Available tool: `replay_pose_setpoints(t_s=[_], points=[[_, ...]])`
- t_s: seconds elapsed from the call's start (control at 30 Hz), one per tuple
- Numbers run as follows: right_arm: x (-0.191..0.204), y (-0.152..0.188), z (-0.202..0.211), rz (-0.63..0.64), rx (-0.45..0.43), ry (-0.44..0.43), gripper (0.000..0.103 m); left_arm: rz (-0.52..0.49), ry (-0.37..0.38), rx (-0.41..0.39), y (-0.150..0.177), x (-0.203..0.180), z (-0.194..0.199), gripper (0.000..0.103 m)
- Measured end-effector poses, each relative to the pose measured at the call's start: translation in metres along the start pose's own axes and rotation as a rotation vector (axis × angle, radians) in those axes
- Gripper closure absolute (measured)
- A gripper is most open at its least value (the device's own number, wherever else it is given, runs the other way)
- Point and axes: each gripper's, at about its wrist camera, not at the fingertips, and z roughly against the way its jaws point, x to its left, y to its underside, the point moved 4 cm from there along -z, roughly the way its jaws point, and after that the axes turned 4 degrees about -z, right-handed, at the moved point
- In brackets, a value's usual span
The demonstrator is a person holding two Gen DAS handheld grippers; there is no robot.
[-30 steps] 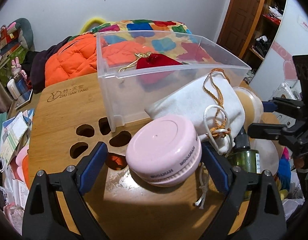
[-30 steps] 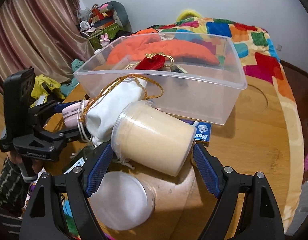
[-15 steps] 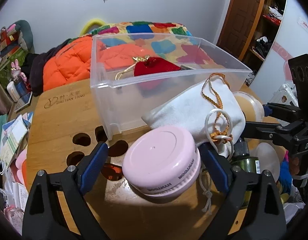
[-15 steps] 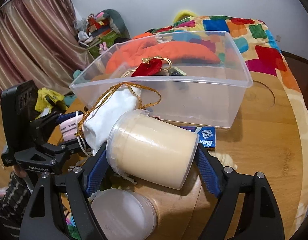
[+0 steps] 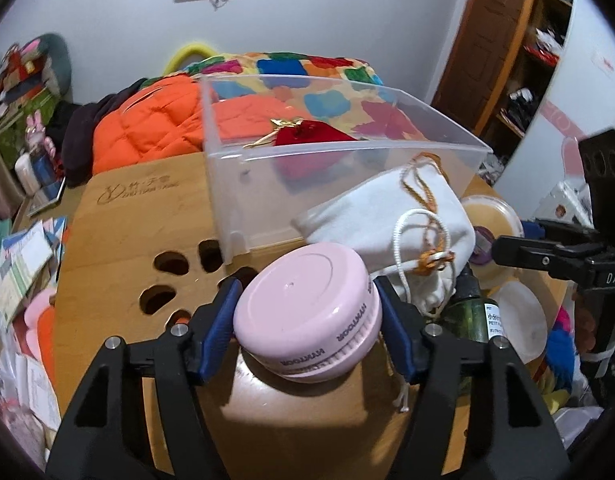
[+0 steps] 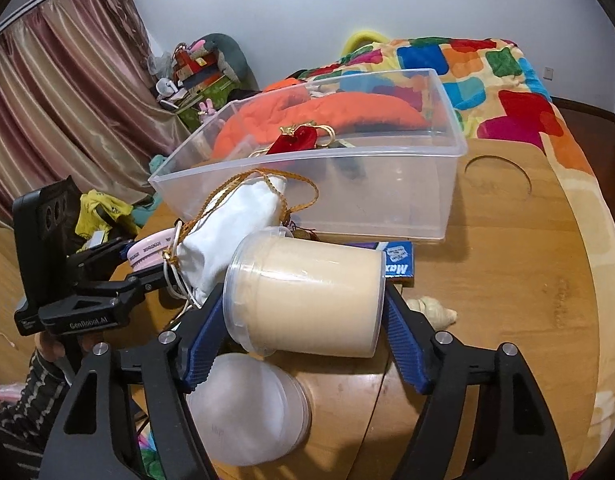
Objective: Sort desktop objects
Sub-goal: 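Grasp the pink round container with the left gripper while the right grasps the cream jar, then lift and carry the pink container with the left gripper over the bin while the right carries the jar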
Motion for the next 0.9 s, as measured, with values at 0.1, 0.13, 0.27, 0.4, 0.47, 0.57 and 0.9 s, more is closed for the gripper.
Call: replay_pose_setpoints(t_s=[0.1,0.13,0.27,0.4,0.47,0.57,0.9], points=[[-0.001,0.0,0.004,-0.003,-0.008,0.011,0.033,0.028,-0.019,-0.003,0.004,0.007,0.005,0.038],[-0.001,0.001,0.005,-0.002,-0.014,0.015,0.033,0.033,-0.021,-0.003,0.004,0.009,0.006,0.038],[-0.001,0.0,0.012,-0.013,-0.034,0.007,0.033,0.051,-0.033,-0.019,0.007,0.013,0.014,0.038],[-0.004,-0.002,0.018,-0.03,-0.049,0.001,0.034,0.059,-0.037,-0.042,0.006,0.013,0.023,0.038],[-0.005,-0.003,0.022,-0.036,-0.057,-0.002,0.035,0.06,-0.038,-0.05,0.004,0.012,0.027,0.038],[-0.006,-0.003,0.026,-0.032,-0.066,0.011,0.035,0.061,-0.042,-0.057,0.002,0.011,0.032,0.038],[-0.007,-0.006,0.043,-0.029,-0.092,0.017,0.035,0.059,-0.048,-0.092,-0.006,0.009,0.044,0.038]])
